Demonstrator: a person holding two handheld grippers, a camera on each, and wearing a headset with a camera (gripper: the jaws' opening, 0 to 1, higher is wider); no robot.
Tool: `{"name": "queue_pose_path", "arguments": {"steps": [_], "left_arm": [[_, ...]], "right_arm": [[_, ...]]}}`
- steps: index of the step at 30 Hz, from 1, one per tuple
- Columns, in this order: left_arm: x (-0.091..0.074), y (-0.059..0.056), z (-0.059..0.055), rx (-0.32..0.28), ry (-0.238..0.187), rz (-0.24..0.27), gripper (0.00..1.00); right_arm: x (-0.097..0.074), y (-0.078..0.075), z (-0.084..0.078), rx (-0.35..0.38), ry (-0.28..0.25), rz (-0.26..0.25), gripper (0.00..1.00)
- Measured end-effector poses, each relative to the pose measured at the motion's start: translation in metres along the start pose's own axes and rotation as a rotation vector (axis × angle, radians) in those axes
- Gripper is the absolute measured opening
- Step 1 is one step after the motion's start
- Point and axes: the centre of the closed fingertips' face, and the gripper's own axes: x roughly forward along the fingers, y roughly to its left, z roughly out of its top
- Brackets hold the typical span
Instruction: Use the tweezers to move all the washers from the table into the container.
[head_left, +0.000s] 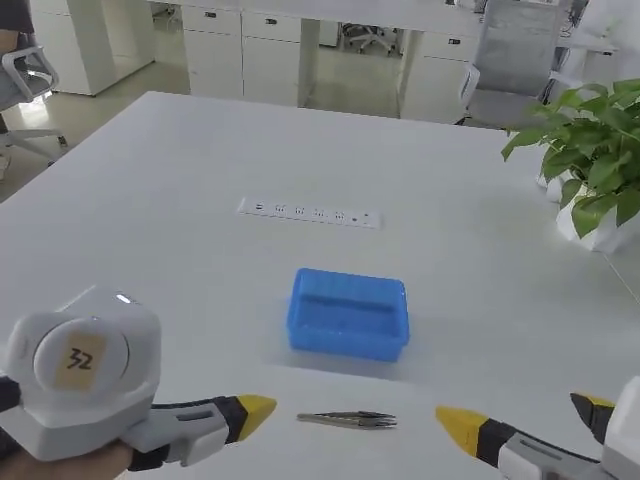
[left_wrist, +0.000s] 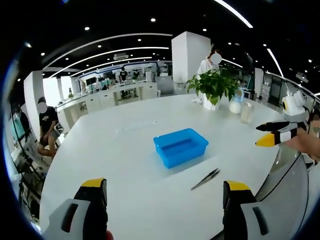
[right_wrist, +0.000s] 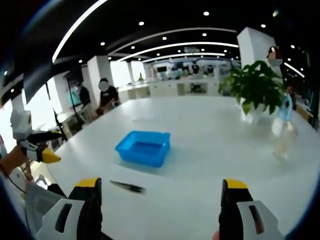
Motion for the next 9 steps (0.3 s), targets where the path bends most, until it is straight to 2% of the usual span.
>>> {"name": "queue_pose_path", "arguments": {"steps": [6,9], "left_arm": [[-0.0014,-0.0012,-0.0014,0.005,0.008,0.001,0.99],[-0.0030,-0.0037,0.0019,-0.031,-0.020,-0.014,0.99]], "right_arm": [[0.0008,0.0002,-0.0046,-0.021,0.019,0.000,0.98],[0.0007,0.0012,-0.0066,-0.032,0.031,0.000,0.98]]}}
